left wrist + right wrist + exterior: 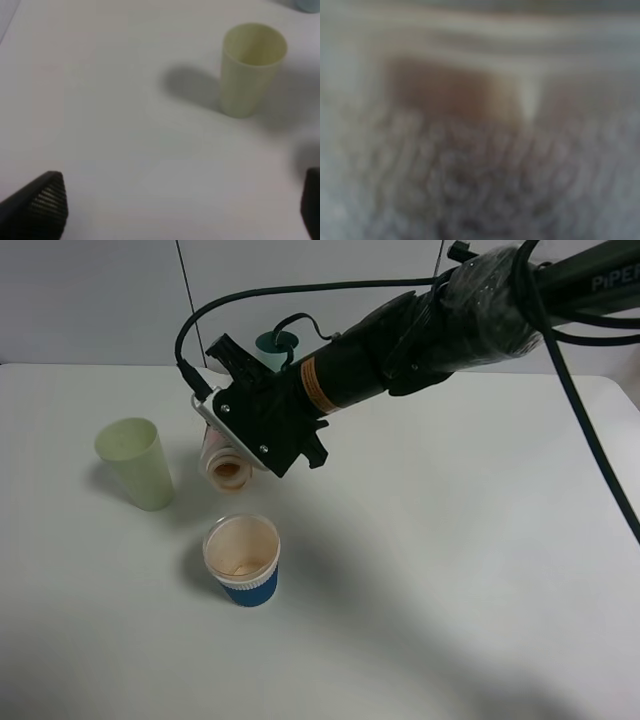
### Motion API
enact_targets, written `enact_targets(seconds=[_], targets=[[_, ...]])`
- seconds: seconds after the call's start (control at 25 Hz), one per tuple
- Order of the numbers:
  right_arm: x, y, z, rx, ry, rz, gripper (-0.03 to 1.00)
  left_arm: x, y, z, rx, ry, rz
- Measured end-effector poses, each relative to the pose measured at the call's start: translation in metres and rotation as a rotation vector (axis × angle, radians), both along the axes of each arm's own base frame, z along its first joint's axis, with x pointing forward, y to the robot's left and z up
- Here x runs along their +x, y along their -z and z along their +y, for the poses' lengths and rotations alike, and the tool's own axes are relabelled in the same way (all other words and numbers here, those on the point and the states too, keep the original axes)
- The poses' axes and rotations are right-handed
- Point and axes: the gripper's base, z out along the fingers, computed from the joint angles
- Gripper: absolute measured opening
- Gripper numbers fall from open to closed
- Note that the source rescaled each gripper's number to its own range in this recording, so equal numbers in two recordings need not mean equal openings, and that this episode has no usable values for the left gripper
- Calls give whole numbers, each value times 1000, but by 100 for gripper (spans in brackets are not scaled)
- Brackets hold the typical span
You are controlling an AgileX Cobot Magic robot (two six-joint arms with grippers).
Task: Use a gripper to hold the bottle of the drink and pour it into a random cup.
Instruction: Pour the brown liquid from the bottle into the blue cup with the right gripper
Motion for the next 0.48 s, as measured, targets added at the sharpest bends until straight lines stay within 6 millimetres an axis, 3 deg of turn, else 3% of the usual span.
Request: enact_targets(seconds=[0.48], targets=[[-1, -1, 4, -12, -8, -71, 3, 0, 0, 0, 0, 0, 0]])
